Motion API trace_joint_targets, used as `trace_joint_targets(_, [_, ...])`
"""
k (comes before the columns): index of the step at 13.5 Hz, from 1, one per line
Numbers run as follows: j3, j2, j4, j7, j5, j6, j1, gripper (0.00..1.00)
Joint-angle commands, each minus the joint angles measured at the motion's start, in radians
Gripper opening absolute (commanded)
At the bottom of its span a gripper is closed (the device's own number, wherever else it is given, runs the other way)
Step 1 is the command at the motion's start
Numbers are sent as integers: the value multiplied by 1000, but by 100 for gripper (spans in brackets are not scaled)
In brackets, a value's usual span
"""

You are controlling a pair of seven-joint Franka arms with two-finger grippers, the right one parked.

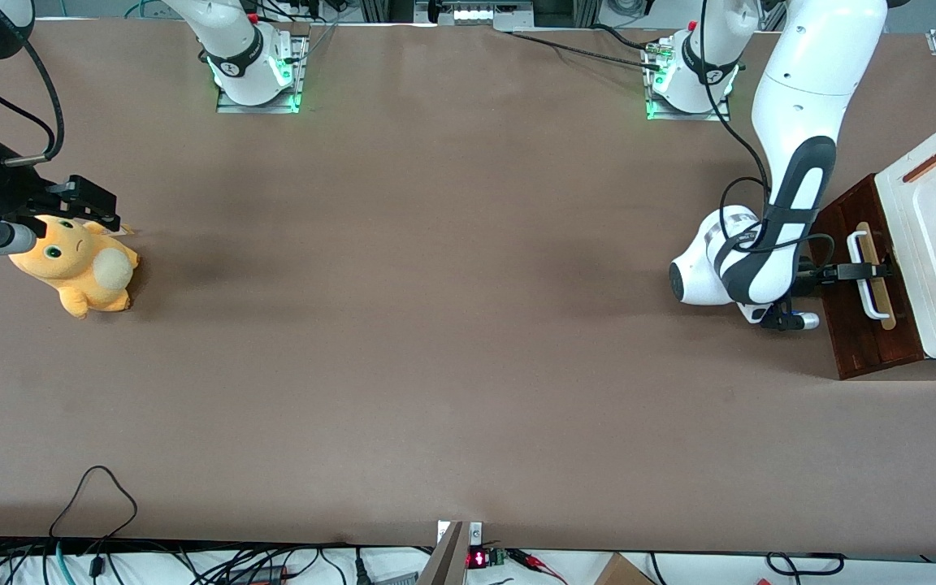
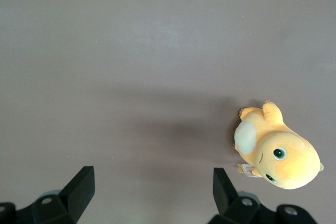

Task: Open lower drawer with left arm only
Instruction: 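Align the left gripper fingers around the white bar handle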

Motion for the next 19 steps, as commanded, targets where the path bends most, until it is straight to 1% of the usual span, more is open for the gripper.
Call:
trace_joint_targets(1, [-1,18,24,-6,31,0,17,100])
trace_joint_targets(8, [-1,18,24,-5,34,0,27,95])
trace_joint_targets(13, [-1,18,26,-5,49,0,37,87])
trace_joint_targets(16, [-3,18,26,-9,49,0,37,80])
trace_joint_targets(19, [-3,18,26,-12,47,0,36,76])
